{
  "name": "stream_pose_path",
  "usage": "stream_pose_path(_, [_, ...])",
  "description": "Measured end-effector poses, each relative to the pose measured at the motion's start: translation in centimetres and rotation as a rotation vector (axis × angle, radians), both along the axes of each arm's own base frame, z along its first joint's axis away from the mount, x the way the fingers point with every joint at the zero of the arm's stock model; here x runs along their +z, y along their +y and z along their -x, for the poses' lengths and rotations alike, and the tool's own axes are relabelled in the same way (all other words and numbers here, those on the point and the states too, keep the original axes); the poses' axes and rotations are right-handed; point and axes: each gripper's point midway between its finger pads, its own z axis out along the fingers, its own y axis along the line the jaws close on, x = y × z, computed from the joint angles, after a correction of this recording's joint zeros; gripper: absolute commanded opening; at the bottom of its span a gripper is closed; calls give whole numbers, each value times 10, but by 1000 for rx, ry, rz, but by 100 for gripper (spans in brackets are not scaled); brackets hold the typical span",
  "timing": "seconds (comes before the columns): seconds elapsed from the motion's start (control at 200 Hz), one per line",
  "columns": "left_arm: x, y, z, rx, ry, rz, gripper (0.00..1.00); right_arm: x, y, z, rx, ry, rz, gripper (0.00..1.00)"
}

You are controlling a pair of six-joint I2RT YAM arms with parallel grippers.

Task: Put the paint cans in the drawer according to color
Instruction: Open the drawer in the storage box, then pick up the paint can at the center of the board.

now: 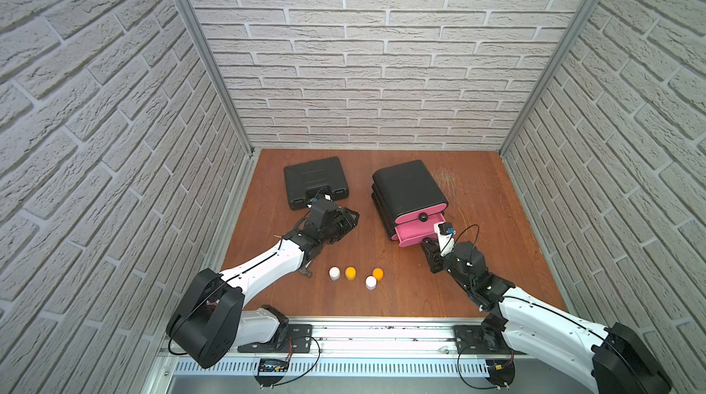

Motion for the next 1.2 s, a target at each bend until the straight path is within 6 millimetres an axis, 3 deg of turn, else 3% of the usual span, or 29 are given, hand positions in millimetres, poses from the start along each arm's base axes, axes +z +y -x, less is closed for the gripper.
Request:
stream_pose_path(0.215, [-1,0,1,-1,2,0,58,0,-3,4,0,6,3,35])
stream_pose_path(0.275, [0,0,2,-2,0,2,58,0,-3,5,-1,8,2,41])
stream_pose_path(0.38, [3,1,3,-2,-9,6,58,3,-9,4,-39,4,-13,61])
stream_pose_path(0.49, [5,1,3,-3,-15,9,58,7,-15,3,-81,3,-20,70])
stream_pose_path(0.605, [6,1,3,-4,-16,10,58,14,-17,2,-98,18,-15,72])
stream_pose_path(0.755, [6,1,5,-10,-16,10,59,38,-12,4,-92,50,-63,76])
stream_pose_path(1.01, [10,2,9,-14,-18,6,59,72,-15,30,-103,160,-159,76])
stream_pose_path(1.2, [1,9,15,-5,21,-35,57,99,14,44,8,281,-138,73])
